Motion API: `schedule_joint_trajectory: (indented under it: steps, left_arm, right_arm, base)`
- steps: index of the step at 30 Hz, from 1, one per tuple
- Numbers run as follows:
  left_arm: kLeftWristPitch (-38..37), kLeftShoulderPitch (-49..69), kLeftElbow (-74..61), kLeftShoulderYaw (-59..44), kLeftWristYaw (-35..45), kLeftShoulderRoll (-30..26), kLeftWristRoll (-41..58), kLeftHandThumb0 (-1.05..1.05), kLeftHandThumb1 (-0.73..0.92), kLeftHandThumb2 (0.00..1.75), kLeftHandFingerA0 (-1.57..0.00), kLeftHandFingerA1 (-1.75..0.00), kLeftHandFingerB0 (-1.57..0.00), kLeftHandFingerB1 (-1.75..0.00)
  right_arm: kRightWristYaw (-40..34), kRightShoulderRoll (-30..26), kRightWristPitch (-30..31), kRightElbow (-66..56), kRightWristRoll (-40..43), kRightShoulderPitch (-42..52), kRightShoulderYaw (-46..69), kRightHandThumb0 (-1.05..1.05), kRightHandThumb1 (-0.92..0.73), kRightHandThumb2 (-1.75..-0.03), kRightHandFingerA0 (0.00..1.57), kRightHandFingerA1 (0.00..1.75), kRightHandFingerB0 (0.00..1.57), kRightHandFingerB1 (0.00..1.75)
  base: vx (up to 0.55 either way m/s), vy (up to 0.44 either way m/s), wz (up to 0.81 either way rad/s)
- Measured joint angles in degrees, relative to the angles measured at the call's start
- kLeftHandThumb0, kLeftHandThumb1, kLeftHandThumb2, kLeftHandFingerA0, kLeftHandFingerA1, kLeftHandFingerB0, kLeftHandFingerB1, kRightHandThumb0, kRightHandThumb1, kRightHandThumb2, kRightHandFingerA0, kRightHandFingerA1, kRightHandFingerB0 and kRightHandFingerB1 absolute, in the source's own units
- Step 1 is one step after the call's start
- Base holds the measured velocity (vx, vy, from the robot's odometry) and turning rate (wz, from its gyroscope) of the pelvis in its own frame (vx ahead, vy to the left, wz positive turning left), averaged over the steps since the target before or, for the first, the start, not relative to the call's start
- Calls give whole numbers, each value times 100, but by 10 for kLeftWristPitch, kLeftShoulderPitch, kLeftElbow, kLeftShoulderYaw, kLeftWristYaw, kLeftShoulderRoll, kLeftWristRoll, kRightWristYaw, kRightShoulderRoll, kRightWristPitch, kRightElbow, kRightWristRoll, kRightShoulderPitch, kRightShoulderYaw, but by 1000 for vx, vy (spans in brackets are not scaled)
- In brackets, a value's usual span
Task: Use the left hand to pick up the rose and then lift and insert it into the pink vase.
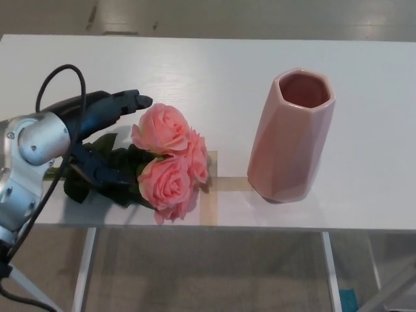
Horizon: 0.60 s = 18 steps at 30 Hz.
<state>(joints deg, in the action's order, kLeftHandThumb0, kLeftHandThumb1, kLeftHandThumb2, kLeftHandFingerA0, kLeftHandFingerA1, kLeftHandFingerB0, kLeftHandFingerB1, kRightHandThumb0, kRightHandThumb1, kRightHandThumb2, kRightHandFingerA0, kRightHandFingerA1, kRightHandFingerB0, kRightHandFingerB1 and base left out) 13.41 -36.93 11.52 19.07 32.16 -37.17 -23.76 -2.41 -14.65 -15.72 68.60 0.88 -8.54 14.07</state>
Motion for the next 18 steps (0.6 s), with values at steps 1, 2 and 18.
schedule_joint_trajectory:
  steps: [1, 2, 18]
  left_arm:
    - [0, -1, 3, 0, 0, 2, -1, -58, 35, 76, 0, -13, 0, -19]
    - [0, -3, 7, 1, 1, 4, -1, -58, 35, 76, 0, -14, 0, -19]
    - [1, -25, 68, 12, 1, 23, -16, -58, 35, 77, 0, -14, 0, -20]
  right_arm:
    - [1, 0, 0, 0, 0, 0, 0, -23, -65, -59, 59, 50, 57, 47]
    - [1, 0, 0, 0, 0, 0, 0, -23, -65, -59, 59, 50, 57, 48]
    - [7, 0, 0, -5, 2, -2, 3, -23, -65, -59, 58, 50, 57, 48]
  base:
    - [0, 0, 0]
    - [0, 0, 0]
    - [0, 0, 0]
